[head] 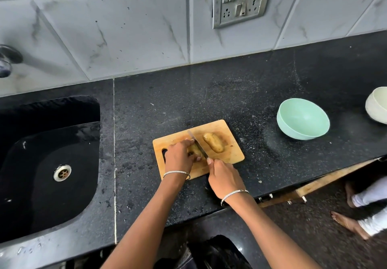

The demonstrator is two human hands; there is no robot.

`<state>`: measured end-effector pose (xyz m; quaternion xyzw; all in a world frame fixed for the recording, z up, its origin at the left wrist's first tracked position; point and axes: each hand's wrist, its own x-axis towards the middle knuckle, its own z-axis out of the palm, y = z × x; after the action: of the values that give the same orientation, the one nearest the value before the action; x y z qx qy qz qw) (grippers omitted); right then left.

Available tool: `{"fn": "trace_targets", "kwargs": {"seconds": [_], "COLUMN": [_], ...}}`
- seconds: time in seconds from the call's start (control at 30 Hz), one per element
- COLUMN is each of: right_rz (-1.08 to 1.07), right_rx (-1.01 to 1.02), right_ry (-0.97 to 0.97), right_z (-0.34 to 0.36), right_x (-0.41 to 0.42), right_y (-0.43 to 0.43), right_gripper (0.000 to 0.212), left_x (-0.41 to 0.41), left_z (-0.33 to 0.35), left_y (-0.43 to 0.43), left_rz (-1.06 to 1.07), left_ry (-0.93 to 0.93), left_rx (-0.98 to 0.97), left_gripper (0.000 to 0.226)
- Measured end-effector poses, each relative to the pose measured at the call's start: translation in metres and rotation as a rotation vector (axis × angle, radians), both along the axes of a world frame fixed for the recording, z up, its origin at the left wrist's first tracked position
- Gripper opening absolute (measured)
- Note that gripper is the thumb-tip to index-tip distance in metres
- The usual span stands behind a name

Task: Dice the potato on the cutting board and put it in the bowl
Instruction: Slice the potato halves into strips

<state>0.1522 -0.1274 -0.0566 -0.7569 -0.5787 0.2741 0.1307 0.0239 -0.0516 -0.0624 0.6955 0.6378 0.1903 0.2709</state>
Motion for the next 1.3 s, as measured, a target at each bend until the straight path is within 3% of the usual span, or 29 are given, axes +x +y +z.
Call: {"fn": "trace_targets", "kwargs": {"seconds": [0.2,0.5,0.9,1.07,1.3], "right_rz": [0.013,0.009,0.001,0.009,0.033], "right_rx": [-0.028,-0.136,-0.110,-0.102,-0.097], "right_ry": [0.011,0.048,-0.093,-0.082,-0.107], "right_z": [0.006,0.010,0.008,0.009,0.016], "right_x": [-0.002,0.004,-0.007,-0.005,0.008], "right_y": [0.008,0.004,-0.006,-0.012,-0.037], "right_gripper": [0.042,0.040,0.044,0.045,0.044], "left_x": [0.000,0.001,-0.003,-0.002,0.000], "left_z": [0.002,0.004,-0.001,0.002,0.016], "left_y": [0.007,0.007,0.006,0.006,0.012], "left_rz": [-0.051,-0.044,-0.011,-0.129,-0.297], "left_ry": [0.081,0.057,0.015,0.099,0.254], "left_rx": [-0.005,-0.003,0.002,0.061,-0.027], "left_gripper": [0.046,0.039,0.050,0.061,0.041]}}
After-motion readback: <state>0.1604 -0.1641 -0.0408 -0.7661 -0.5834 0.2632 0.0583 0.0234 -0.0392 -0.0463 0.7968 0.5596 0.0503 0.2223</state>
